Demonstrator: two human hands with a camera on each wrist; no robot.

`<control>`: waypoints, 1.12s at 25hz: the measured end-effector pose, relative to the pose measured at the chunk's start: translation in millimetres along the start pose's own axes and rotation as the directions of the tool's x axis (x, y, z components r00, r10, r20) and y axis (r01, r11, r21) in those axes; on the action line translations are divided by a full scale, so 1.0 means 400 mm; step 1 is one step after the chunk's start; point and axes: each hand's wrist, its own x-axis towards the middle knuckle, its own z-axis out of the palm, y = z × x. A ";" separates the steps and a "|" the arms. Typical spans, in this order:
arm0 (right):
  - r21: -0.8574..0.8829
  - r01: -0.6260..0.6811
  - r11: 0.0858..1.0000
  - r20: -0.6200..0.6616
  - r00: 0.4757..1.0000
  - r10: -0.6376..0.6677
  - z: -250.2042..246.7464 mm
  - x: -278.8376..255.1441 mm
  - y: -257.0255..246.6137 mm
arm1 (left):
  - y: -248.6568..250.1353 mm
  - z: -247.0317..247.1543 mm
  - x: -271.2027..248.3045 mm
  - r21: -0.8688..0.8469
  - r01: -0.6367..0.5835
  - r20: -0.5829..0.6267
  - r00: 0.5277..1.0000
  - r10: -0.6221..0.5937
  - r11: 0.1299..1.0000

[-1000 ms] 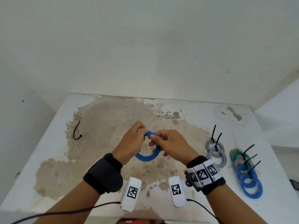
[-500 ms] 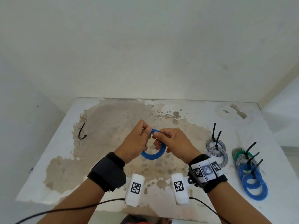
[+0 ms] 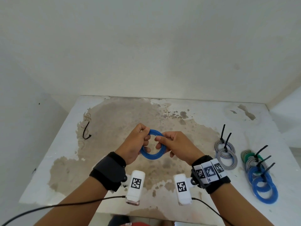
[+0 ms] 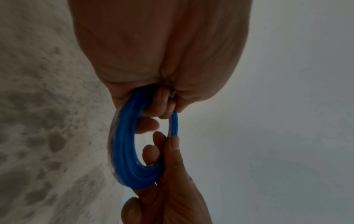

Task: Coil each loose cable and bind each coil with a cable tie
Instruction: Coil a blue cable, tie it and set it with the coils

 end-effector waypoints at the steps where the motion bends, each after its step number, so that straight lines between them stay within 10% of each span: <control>1: -0.017 -0.008 1.000 -0.005 1.000 0.008 0.026 0.017 -0.006 | -0.008 -0.027 0.008 -0.021 0.014 -0.007 1.000 -0.014 1.000; 9: -0.073 -0.225 0.972 -0.013 0.974 0.225 0.349 0.280 -0.049 | -0.055 -0.476 0.081 -0.160 0.037 -0.193 0.979 -0.067 0.986; 16: -0.551 -0.125 0.825 -0.024 0.991 0.135 0.715 0.619 0.005 | -0.055 -0.873 0.198 -0.236 0.051 -0.325 0.937 -0.129 0.970; 23: -0.824 -0.101 0.557 -0.065 0.994 0.085 0.886 0.790 -0.026 | -0.064 -0.985 0.266 -0.202 0.106 -0.338 0.925 -0.171 0.974; 28: -0.792 -0.161 0.589 -0.103 0.986 0.132 0.869 0.805 -0.004 | -0.075 -0.981 0.281 -0.198 0.129 -0.329 0.925 -0.190 0.972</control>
